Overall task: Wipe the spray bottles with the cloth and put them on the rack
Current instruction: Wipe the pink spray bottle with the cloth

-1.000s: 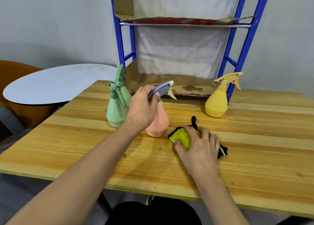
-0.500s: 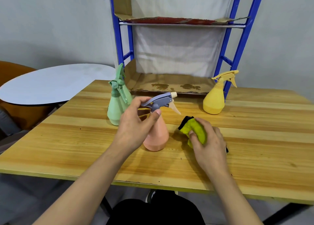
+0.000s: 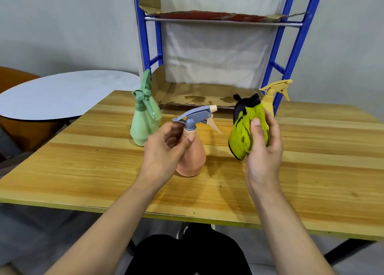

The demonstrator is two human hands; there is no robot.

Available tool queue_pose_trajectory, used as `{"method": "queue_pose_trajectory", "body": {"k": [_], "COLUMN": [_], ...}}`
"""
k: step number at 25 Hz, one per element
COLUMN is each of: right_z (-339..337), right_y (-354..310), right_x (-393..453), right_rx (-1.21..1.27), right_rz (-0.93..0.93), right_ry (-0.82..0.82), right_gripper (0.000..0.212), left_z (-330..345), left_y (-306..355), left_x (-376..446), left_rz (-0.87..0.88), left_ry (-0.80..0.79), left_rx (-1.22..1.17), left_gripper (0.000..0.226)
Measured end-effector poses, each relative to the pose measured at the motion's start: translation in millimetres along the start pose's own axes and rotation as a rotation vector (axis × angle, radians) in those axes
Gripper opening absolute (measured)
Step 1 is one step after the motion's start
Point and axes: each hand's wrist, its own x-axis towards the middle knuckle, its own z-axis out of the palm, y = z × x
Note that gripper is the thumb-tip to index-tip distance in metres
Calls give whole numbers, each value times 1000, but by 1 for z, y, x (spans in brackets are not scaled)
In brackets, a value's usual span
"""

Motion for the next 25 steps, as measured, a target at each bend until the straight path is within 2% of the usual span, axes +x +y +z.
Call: {"method": "queue_pose_trajectory", "body": {"k": [2,6,11,15,18,20,23,25], "right_z": [19,37,33,28,7,-10,-8,9], "right_y": [0,12,18,21,27,31,17,7], "right_x": [-2,-7,16,16,10,-2,2,10], "right_rx": [44,-102,-361,-354,-460,-548,-305,-203], "right_rz": [-45,14,-104,-136,-30,23,-7,-30], "right_ry": [-94,-259,-375,-373,-386,-339,-81,-85], "right_gripper": [38,58,45,39,34,29,22,25], "left_z": [2,3,2,5,3,1,1,1], "left_y": [-4,-9,-15,-17,-17,-16,-16,-16], "left_x": [0,1,3,3,2,0,1,1], "left_rz": [27,87,97,127,108,103,95,93], "left_ry": [11,29,0,7,7,5,-13,-11], "left_rx": [-11,-6,1,12,14,18,30,30], "left_gripper": [25,19,21,22,23,25,26,26]}}
